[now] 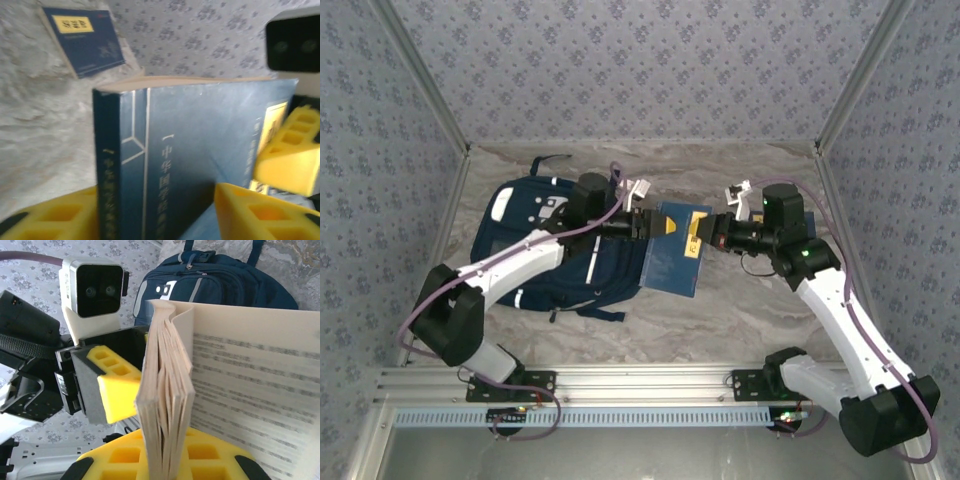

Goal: Pack books, pencil case, and school supplies into a backpack

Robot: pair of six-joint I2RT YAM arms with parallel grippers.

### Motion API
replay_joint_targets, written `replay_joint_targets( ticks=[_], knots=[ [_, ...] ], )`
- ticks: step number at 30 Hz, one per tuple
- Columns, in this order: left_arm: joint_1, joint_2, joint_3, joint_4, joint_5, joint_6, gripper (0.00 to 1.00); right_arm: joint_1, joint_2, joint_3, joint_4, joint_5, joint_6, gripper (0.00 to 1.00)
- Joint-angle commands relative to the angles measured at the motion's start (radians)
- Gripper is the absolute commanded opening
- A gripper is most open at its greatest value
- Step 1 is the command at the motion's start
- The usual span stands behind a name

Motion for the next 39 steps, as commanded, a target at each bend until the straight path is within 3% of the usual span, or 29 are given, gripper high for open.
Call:
replay_joint_targets(
  ticks=[1, 4, 10, 14, 17, 20, 24, 30, 36, 38, 39],
  knots=[
    [-0.004, 0.008, -0.032, 0.26, 0.06, -0.133, 0.24, -0.019, -0.025, -0.009, 0.048, -0.045, 0.034, 0.14],
    [-0.004, 0.008, -0.056, 0.376, 0.058, -0.201, 0.01, -0.04, -0.039, -0.024, 0.03, -0.008, 0.031, 0.35],
    [0.004, -0.056, -0.074, 0.366, -0.045, -0.198, 0.0, -0.067, -0.118, -0.035, -0.168, 0.29, -0.028, 0.77],
    [-0.005, -0.118, -0.095, 0.368, -0.208, -0.216, 0.0, -0.061, -0.208, -0.151, -0.008, 0.298, 0.12, 0.88],
    [-0.034, -0.169, -0.152, 0.468, -0.415, -0.287, 0.0, -0.045, -0.256, -0.254, 0.209, 0.243, 0.287, 0.92],
    [-0.083, -0.2, -0.161, 0.505, -0.586, -0.289, 0.0, 0.013, -0.273, -0.327, 0.397, 0.26, 0.421, 0.94],
    [-0.145, -0.199, -0.158, 0.574, -0.731, -0.298, 0.0, 0.143, -0.275, -0.393, 0.64, 0.363, 0.502, 0.94],
    [-0.197, -0.165, -0.139, 0.597, -0.786, -0.298, 0.0, 0.278, -0.226, -0.427, 0.901, 0.49, 0.505, 0.92],
    [-0.206, -0.198, -0.197, 0.582, -0.848, -0.294, 0.0, 0.31, -0.265, -0.493, 1.026, 0.666, 0.497, 0.77],
    [-0.213, -0.221, -0.226, 0.561, -0.879, -0.282, 0.0, 0.31, -0.282, -0.517, 1.025, 0.716, 0.489, 0.64],
    [-0.217, -0.227, -0.237, 0.549, -0.889, -0.282, 0.0, 0.31, -0.283, -0.522, 1.019, 0.724, 0.488, 0.52]
  ],
)
